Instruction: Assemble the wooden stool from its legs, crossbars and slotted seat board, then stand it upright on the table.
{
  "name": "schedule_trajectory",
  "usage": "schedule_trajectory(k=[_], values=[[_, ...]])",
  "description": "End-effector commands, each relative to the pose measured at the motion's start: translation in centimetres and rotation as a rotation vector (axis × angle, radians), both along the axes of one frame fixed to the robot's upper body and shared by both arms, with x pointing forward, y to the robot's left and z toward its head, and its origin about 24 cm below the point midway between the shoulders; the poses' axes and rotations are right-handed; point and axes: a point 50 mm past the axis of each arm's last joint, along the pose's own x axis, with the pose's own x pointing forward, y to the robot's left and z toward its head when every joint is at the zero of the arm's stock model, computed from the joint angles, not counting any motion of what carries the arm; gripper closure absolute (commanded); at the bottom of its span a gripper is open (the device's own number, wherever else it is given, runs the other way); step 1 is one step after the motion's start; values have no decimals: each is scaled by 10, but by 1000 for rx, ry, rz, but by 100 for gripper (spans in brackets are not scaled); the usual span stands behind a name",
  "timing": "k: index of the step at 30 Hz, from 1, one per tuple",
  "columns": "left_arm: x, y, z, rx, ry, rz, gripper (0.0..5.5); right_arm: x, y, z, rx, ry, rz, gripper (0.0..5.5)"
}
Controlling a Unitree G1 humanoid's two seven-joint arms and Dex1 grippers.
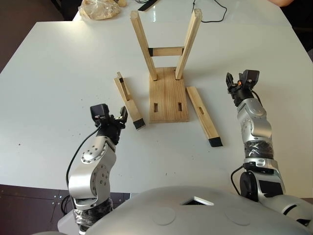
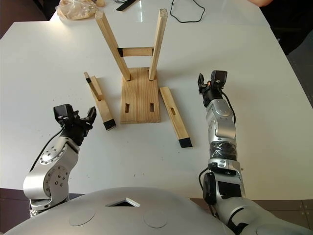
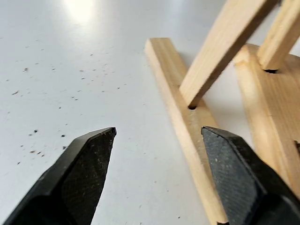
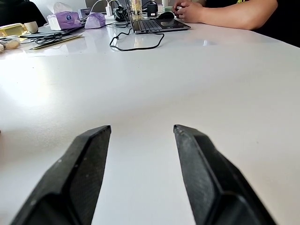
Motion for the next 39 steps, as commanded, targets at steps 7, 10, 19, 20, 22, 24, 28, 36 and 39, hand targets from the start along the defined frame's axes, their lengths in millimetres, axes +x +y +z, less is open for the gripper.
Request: schedule_trajectory(k=[7, 10, 19, 20, 22, 24, 28, 36, 39], values=[[22, -18, -9, 38, 115, -134, 218, 0, 1, -8, -16, 16, 6, 304], [23, -19, -15, 36, 167, -148, 218, 0, 1, -9, -16, 15, 3, 304], [17, -14, -26, 110, 323, -144, 218, -3, 0, -14, -17, 24, -6, 304], [16, -13, -26, 122, 332, -140, 218, -4, 1, -14, -16, 24, -5, 304], [14, -11, -25, 136, 347, -131, 218, -4, 2, -15, -14, 23, -6, 304], [12, -6, -25, 142, 362, -120, 218, -4, 1, -15, -12, 23, -12, 304], [8, -5, -28, 99, 407, -123, 273, -3, 3, -14, -6, 17, -23, 304], [21, -9, -35, -164, 417, -108, 350, 0, 6, -9, 17, -2, -61, 304], [28, -9, -30, -224, 379, -88, 350, 6, 3, 0, 23, -24, -105, 304]])
